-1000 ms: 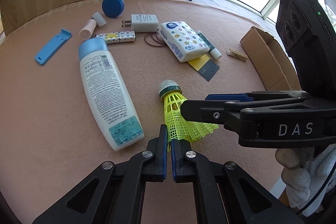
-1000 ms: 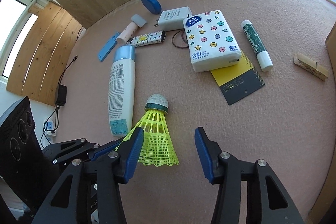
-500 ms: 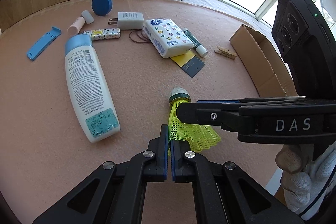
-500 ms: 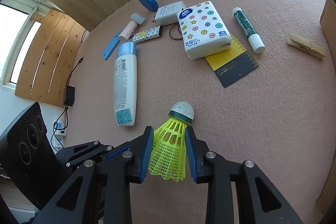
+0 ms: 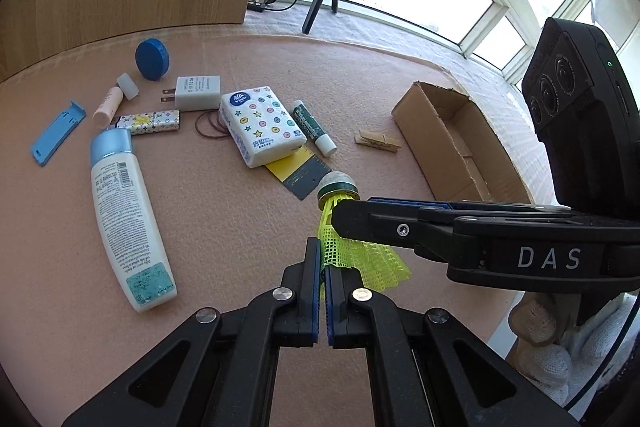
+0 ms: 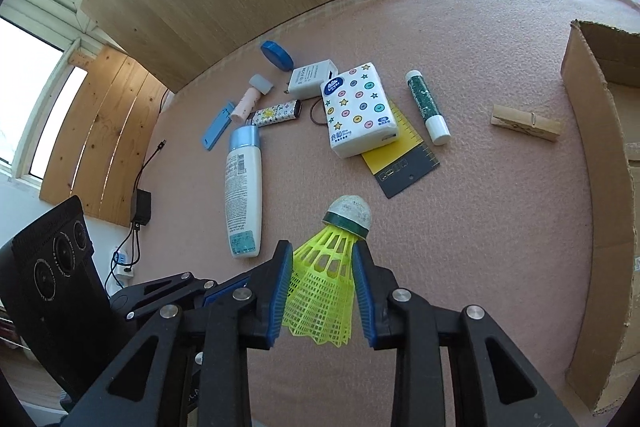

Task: Organize objects
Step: 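Lift the shuttlecock with the left tool and carry it over the box, then open the left tool to drop the shuttlecock into the box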

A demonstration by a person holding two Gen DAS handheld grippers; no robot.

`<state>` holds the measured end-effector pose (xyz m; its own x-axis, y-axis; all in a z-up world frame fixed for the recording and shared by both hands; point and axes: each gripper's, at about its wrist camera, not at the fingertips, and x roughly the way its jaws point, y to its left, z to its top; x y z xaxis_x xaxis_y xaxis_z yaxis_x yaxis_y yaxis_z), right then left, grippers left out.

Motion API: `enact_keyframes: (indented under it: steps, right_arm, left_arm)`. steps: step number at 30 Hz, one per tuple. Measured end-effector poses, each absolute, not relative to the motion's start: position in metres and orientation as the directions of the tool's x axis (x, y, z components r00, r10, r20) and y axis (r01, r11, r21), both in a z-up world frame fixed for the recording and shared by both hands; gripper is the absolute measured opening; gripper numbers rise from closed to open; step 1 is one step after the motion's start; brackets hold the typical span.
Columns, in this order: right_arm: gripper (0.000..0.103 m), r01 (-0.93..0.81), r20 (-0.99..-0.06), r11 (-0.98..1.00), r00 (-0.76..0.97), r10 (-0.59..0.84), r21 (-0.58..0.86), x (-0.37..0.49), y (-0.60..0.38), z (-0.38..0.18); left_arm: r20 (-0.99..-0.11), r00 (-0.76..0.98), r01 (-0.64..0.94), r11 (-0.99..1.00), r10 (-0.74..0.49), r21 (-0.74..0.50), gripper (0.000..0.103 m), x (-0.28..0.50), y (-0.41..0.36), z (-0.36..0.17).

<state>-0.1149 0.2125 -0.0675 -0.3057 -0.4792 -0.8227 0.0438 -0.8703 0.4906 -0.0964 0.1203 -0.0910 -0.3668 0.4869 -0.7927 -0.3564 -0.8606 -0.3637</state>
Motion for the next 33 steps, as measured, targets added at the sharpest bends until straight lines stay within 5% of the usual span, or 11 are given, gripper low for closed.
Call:
enact_keyframes:
  steps: [29,30,33]
  right_arm:
    - [0.029,-0.209,-0.835,-0.918,-0.517,-0.189,0.337,-0.062,0.398,-0.018]
    - [0.037,-0.215,-0.838,-0.924,-0.52,-0.165,0.315,-0.062,0.4,-0.016]
    - [0.076,-0.236,-0.836,-0.931,-0.536,-0.114,0.278,-0.058,0.407,-0.014]
  left_arm:
    - [-0.775,-0.243,-0.649,-0.691,0.584,-0.317,0.003,-0.1,0.347,-0.057]
    - [-0.778,-0.243,-0.654,-0.691,0.579,-0.309,0.01,-0.099,0.348,-0.057]
    - [-0.774,-0.274,-0.639,-0.71,0.57,-0.296,0.062,-0.098,0.343,-0.053]
